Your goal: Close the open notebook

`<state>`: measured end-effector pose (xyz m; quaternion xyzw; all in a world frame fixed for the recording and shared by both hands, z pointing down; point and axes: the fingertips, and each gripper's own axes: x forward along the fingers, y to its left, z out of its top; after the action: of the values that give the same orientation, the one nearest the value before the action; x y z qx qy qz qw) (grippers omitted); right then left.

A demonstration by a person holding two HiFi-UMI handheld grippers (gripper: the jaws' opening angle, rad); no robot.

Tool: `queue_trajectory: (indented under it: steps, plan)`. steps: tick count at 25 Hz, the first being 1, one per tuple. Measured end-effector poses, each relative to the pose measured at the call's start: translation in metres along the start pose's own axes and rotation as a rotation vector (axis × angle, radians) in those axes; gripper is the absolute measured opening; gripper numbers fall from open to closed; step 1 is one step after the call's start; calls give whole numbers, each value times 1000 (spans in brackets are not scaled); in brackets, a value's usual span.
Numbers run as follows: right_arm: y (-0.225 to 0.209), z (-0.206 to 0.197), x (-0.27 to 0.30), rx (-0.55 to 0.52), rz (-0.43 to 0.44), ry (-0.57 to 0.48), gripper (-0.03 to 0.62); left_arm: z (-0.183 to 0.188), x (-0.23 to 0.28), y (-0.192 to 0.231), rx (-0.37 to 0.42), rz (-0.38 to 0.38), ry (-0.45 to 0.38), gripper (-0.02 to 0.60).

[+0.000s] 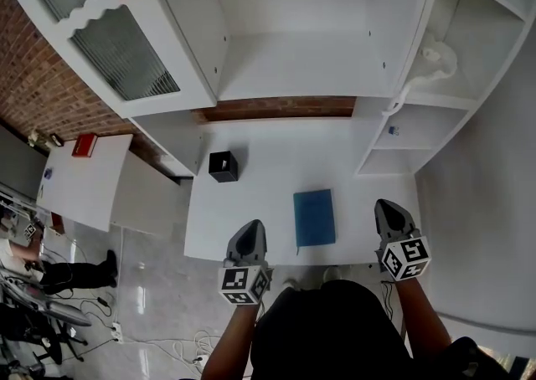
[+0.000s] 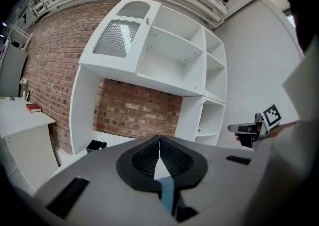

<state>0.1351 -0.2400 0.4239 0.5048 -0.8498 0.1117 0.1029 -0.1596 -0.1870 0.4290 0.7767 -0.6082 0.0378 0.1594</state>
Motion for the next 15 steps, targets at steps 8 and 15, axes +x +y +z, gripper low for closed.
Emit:
queue_trajectory:
  steps: [8,15]
  plan:
    - [16,10,4,13,-45,-30,-2,8,12,1,18,-50,2,9]
    - [24,11,12,15,-69,-29,-2,15,11,11,64,-66,-8,9]
